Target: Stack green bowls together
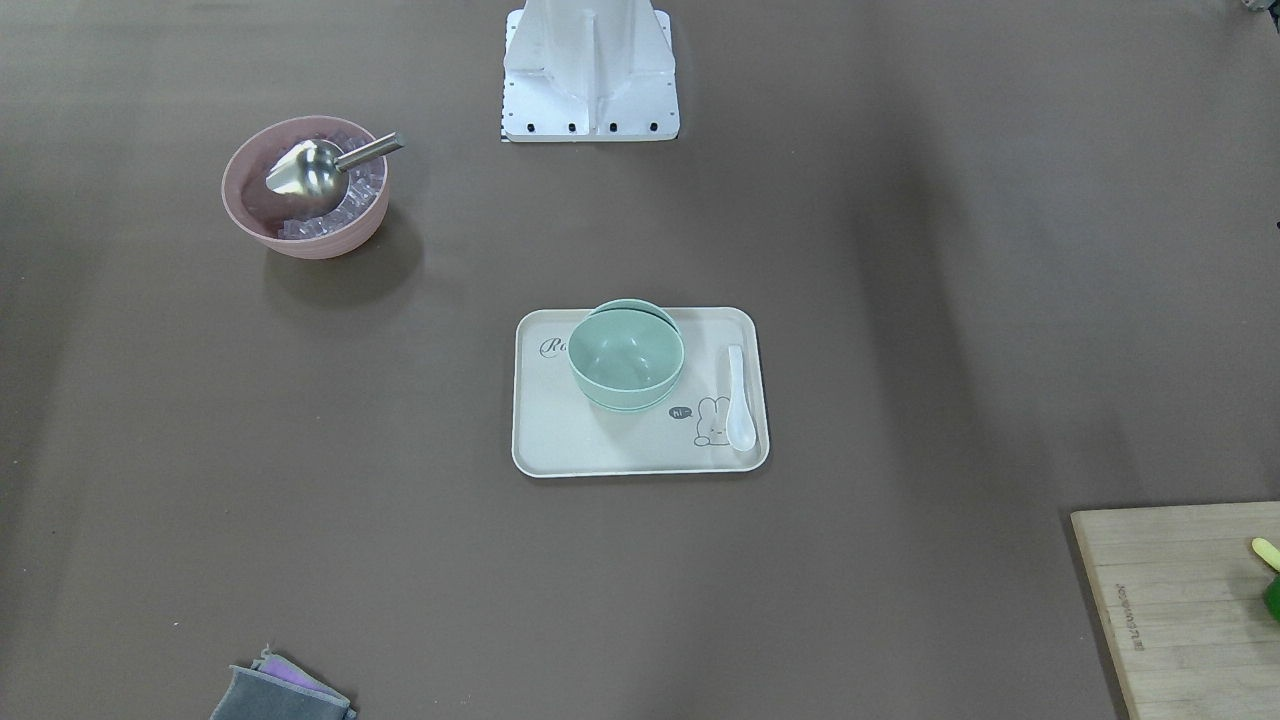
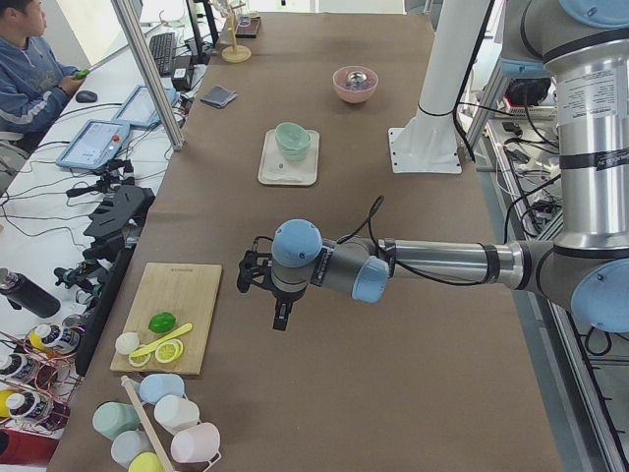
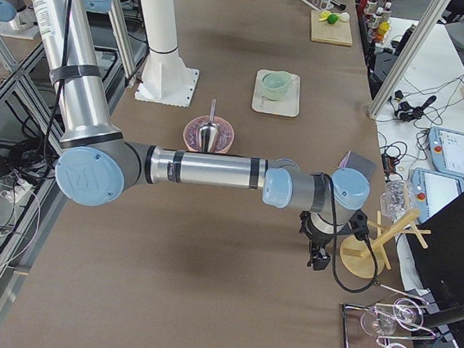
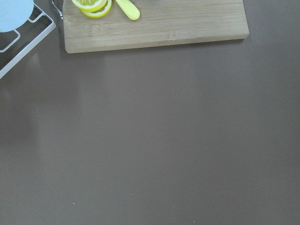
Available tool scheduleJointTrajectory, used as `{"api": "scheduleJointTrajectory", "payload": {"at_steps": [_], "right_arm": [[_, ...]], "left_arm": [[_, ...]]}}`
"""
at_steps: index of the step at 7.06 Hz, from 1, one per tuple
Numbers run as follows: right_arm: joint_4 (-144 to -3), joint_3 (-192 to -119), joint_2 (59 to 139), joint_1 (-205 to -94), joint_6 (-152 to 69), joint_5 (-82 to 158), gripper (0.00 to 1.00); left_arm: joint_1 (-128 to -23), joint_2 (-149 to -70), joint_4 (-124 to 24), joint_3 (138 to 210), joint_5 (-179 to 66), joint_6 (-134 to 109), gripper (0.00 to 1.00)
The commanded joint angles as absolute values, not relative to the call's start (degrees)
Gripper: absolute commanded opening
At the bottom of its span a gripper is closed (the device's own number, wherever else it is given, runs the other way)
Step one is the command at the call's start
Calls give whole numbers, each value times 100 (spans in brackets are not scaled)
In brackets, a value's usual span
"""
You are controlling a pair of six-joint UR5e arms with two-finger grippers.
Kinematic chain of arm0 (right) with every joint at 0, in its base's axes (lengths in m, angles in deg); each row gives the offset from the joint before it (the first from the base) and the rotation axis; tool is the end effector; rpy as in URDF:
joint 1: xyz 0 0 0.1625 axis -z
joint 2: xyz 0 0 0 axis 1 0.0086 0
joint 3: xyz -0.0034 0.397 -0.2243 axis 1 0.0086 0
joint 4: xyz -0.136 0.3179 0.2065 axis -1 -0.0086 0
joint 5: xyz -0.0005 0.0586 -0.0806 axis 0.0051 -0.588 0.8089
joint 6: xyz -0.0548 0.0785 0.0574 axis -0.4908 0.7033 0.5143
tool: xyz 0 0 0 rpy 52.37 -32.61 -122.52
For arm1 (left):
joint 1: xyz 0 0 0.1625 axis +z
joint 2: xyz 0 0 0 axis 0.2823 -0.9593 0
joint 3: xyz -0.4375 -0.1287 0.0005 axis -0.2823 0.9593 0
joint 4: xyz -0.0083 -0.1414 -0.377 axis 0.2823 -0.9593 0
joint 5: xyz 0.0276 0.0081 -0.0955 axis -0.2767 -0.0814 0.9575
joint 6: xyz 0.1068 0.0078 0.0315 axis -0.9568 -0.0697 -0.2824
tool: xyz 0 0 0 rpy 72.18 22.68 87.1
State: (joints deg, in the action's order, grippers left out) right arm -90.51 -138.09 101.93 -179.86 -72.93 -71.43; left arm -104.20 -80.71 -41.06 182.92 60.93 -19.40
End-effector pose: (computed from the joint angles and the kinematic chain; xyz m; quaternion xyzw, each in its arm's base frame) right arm 0.0617 -0.6156 0.6588 0.0442 -0.3592 -0.1143 0.9252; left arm -0.0325 -0.4258 0.6455 0.1053 0.4220 0.0209 0.9002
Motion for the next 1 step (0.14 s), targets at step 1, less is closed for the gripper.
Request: {"api": "scheduleJointTrajectory", "payload": {"at_steps": [1], "right_arm": [[-9051, -13823, 10188, -17986, -7285, -7145, 100]], "left_arm": [[-10420, -8080, -4105, 18302, 6103, -1937, 98]]}}
